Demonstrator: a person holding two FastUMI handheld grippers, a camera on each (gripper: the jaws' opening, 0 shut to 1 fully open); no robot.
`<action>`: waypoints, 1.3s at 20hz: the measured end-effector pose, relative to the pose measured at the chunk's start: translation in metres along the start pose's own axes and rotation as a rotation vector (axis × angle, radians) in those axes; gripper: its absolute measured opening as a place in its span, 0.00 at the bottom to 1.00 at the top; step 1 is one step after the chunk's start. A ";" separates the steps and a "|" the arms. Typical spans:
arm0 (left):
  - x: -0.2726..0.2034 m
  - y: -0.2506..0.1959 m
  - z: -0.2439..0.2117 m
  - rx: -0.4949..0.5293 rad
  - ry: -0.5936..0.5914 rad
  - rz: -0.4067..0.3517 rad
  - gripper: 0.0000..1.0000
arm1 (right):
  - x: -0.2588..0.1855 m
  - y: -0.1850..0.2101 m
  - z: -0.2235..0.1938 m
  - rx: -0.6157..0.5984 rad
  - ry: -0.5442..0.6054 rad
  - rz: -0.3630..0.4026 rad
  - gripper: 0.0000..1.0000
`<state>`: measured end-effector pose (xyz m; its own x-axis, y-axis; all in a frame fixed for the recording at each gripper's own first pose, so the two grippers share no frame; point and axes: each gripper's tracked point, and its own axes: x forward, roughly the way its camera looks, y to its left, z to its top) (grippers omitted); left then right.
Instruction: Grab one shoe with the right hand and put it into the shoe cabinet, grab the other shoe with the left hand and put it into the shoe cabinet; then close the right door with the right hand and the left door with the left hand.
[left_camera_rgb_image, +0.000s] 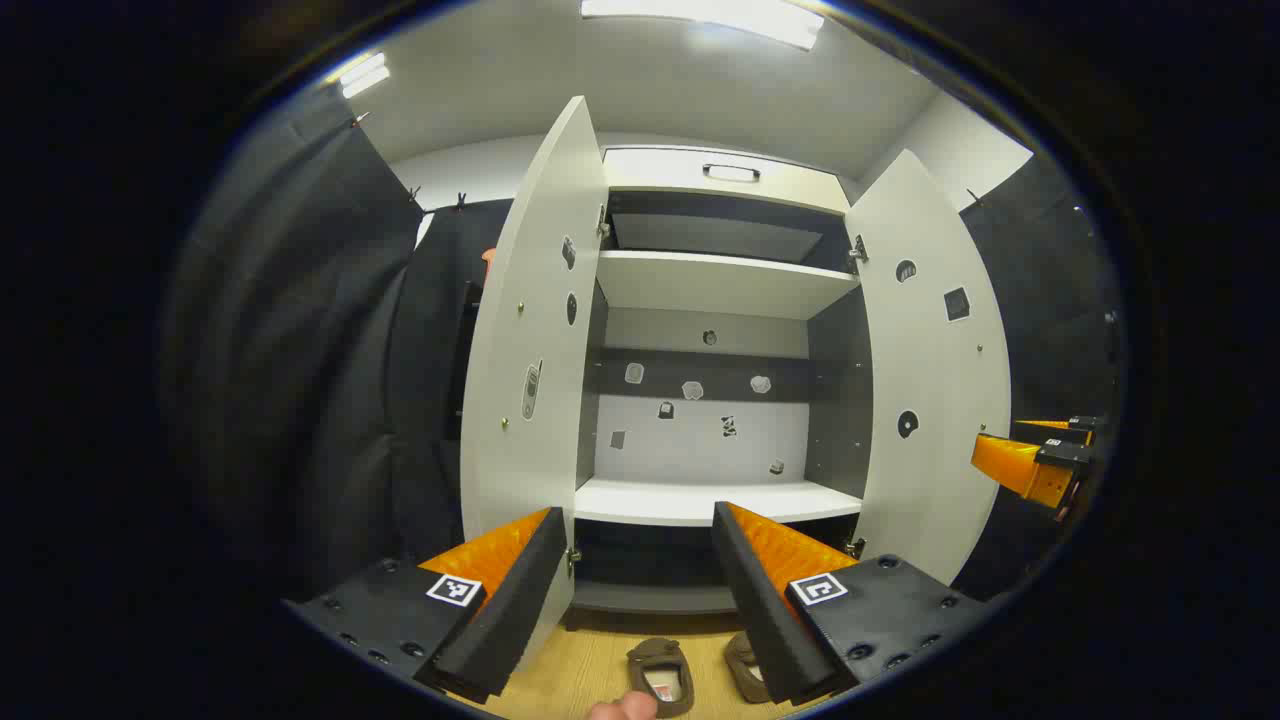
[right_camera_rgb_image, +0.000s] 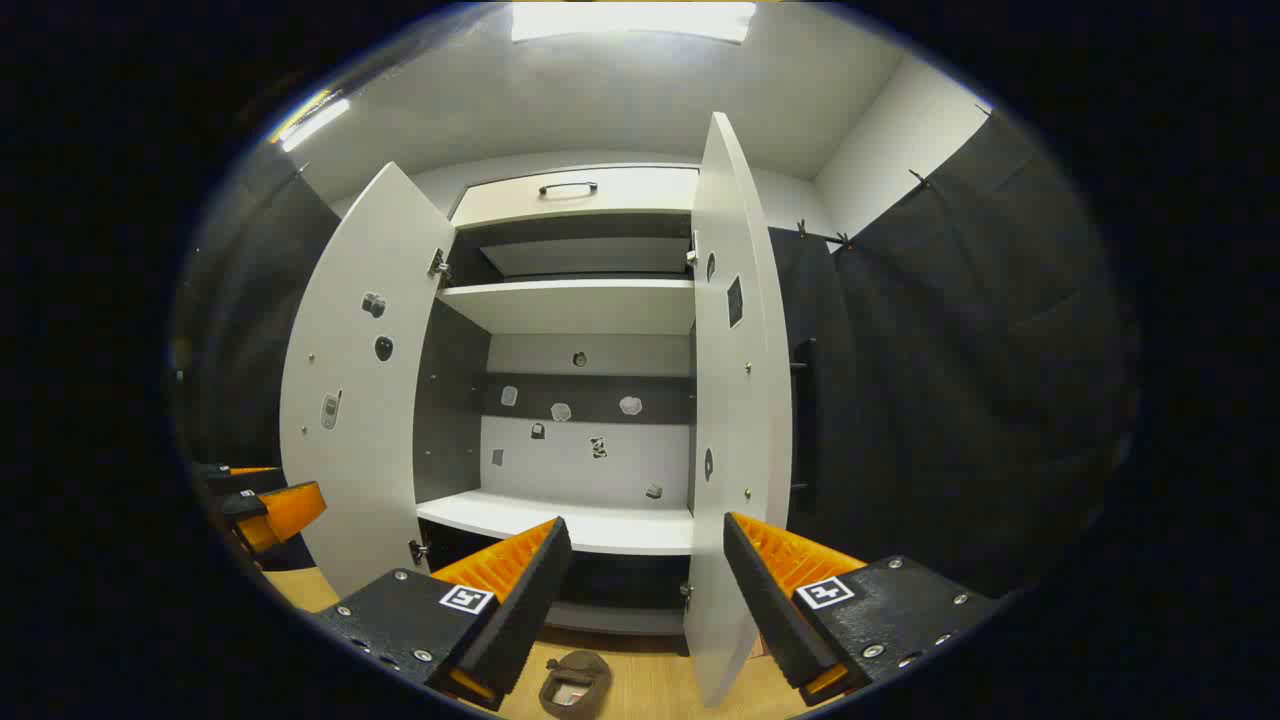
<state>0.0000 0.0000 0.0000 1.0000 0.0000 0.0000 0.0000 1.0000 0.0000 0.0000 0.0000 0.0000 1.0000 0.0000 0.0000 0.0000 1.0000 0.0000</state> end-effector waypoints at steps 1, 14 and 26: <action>-0.001 0.001 0.003 0.001 -0.009 0.005 0.96 | 0.001 0.000 -0.003 -0.001 0.003 0.006 0.94; -0.003 0.003 0.004 0.043 -0.011 0.014 0.99 | 0.004 0.006 -0.006 0.007 -0.001 0.015 0.94; -0.004 0.012 0.002 0.043 -0.013 0.031 0.96 | 0.021 0.031 -0.028 -0.013 0.034 0.058 0.94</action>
<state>-0.0039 0.0116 0.0023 0.9994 0.0304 0.0135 -0.0309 0.9986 0.0423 0.0209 0.0310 -0.0276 0.9978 0.0574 -0.0345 -0.0578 0.9983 -0.0124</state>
